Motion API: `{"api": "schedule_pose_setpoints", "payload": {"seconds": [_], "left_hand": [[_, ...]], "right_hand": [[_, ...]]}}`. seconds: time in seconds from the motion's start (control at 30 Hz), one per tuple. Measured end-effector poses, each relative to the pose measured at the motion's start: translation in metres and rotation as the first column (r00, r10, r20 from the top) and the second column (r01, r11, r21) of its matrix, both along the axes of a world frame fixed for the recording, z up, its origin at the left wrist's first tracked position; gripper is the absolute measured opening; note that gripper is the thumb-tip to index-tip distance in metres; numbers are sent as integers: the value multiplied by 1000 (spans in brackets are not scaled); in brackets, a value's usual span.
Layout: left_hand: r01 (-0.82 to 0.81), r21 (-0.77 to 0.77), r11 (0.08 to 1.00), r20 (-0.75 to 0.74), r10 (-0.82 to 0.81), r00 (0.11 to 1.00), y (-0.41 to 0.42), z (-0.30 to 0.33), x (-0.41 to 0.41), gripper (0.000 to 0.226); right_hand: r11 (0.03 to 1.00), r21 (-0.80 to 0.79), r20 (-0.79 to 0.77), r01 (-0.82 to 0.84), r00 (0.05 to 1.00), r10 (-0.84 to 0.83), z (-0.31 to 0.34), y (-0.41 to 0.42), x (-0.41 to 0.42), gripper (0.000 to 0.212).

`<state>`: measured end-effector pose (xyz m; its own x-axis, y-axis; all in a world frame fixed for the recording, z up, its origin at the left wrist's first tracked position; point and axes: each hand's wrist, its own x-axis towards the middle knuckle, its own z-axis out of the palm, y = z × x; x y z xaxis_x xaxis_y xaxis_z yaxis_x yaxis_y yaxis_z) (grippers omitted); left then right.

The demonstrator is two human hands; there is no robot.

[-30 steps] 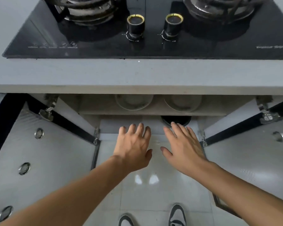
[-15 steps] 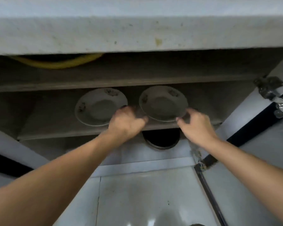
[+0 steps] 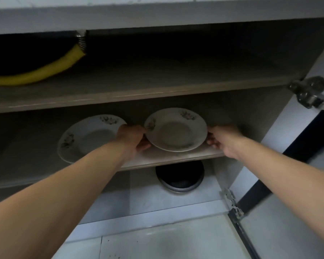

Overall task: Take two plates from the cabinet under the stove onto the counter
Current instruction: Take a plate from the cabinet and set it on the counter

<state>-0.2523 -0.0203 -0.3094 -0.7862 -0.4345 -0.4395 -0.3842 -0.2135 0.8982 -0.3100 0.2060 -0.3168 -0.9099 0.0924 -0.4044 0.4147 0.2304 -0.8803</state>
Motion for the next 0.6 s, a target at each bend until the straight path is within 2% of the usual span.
{"api": "schedule_pose_setpoints", "payload": {"seconds": [0.17,0.3,0.6], "left_hand": [[-12,52,999,15,12,1000,0,6,-1,5],[-23,51,998,10,23,1000,1,5,-2,25],[-32,47,998,18,31,999,3,9,13,14]], "right_hand": [[1000,0,-9,-10,1000,10,3,1,-2,16],[1000,21,-39,-12,999,13,6,3,-2,18],[999,25,-79,36,996,-34,13,14,19,17]]}}
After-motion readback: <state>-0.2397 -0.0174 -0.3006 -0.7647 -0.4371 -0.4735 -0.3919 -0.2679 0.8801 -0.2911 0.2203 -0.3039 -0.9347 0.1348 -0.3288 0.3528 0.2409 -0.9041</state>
